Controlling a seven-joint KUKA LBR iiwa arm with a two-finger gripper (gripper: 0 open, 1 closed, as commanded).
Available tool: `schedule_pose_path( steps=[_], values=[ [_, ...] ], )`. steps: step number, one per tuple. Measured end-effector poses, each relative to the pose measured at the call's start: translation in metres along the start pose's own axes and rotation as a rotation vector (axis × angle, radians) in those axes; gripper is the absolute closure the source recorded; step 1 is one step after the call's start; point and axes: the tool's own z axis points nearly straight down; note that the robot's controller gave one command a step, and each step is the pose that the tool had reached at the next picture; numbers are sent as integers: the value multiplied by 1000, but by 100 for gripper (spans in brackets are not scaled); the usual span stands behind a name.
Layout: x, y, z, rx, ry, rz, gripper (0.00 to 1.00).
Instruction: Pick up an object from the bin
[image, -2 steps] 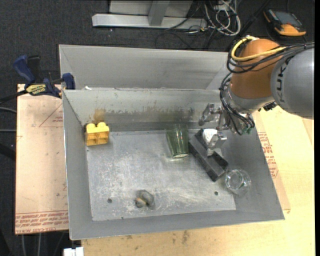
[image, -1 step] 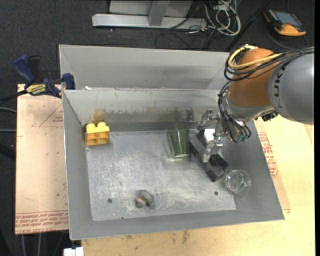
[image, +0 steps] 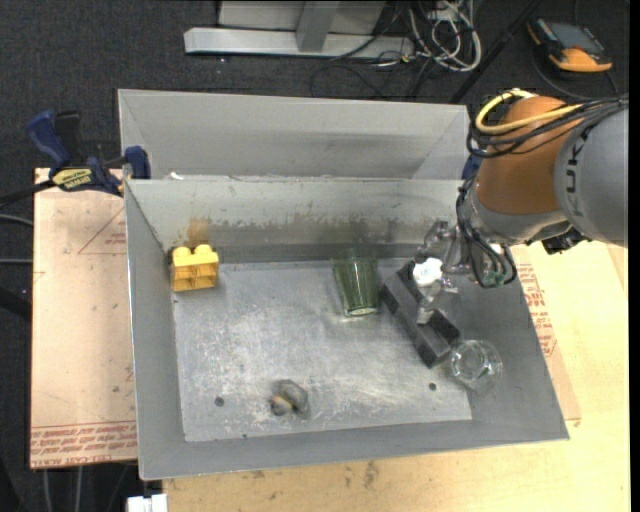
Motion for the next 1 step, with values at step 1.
schedule_pose_path(
  steps=[1],
  values=[
    [5, 32, -8, 5, 2, 107, 0]
  ],
)
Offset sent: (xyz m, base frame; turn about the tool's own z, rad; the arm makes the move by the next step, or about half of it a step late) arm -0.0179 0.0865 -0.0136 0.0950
